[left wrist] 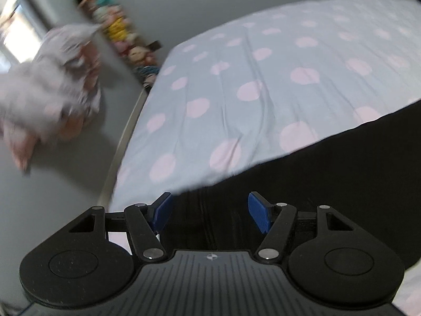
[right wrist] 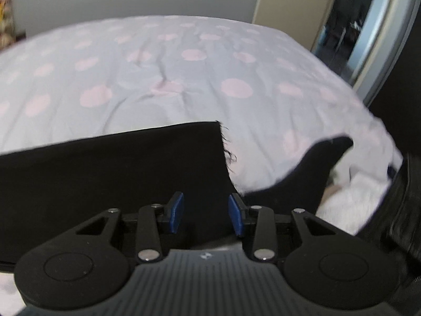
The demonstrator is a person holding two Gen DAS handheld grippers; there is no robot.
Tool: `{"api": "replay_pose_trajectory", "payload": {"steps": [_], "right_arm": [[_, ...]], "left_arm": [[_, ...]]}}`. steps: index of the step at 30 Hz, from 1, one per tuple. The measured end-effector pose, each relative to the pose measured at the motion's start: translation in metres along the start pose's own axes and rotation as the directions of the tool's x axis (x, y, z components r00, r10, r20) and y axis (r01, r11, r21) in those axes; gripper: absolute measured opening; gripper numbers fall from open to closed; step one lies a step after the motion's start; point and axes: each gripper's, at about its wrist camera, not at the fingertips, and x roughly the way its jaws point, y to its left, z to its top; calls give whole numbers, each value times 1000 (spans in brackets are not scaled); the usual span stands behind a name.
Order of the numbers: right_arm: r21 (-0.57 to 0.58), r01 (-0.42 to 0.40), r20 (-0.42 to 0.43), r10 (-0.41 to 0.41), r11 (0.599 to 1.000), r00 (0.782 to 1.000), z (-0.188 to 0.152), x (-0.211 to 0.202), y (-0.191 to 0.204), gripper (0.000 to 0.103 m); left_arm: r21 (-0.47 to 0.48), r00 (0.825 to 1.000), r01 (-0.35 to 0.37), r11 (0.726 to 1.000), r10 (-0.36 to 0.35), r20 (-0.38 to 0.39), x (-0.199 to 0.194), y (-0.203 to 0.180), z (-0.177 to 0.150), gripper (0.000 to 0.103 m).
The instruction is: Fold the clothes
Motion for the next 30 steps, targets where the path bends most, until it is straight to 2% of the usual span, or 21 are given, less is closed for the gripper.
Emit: {"api": "replay_pose_trajectory", "payload": {"steps": [3, 5, 8, 10, 11, 13, 16, 19, 21, 24, 26, 28, 30], "right_arm": [[134, -44, -12, 46, 990, 999, -2, -2, -29, 40], [188, -96, -36, 105, 977, 994, -4, 4, -40, 40], [224, -170, -67, 189, 960, 980, -16, 10, -34, 40], [237, -210, -82, 235, 949, 969, -24, 13, -28, 40], [242, -222, -86, 249, 945, 965, -30, 15, -22, 41], [266, -238, -89, 270, 934, 959, -42, 22, -12, 41], [359, -251, -81, 298, 899, 951, -58, 36, -5, 43], [449, -245, -59, 302, 859, 951, -75, 40, 3, 43], [418, -270, -27, 309, 867, 951, -83, 28, 17, 41], [311, -323, -12, 344, 894, 939, -99, -1, 57, 41], [188, -393, -22, 404, 900, 915, -111, -23, 97, 41], [21, -469, -37, 470, 883, 882, -129, -44, 151, 41], [-147, -534, -63, 531, 833, 845, -146, -65, 206, 41]], "left_arm": [[-127, 999, 33, 991, -31, 18, -14, 4, -38, 75], [-219, 998, 59, 974, -57, 18, -20, 4, -62, 75], [-354, 992, 124, 927, -128, 11, -31, 4, -95, 75], [-451, 986, 157, 879, -163, 24, -34, 5, -116, 75], [-509, 983, 172, 843, -177, 39, -36, 6, -126, 75], [-629, 972, 226, 744, -219, 90, -39, 9, -144, 75], [-765, 951, 290, 574, -261, 164, -31, 16, -165, 75], [-820, 944, 309, 481, -262, 201, -21, 22, -174, 75], [-832, 942, 317, 456, -256, 218, -14, 28, -176, 75], [-840, 944, 312, 445, -241, 223, -1, 37, -177, 75], [-845, 945, 308, 436, -240, 221, 10, 44, -179, 75], [-856, 946, 301, 420, -244, 213, 19, 52, -178, 74], [-840, 953, 271, 470, -255, 165, 26, 53, -164, 72]]}}
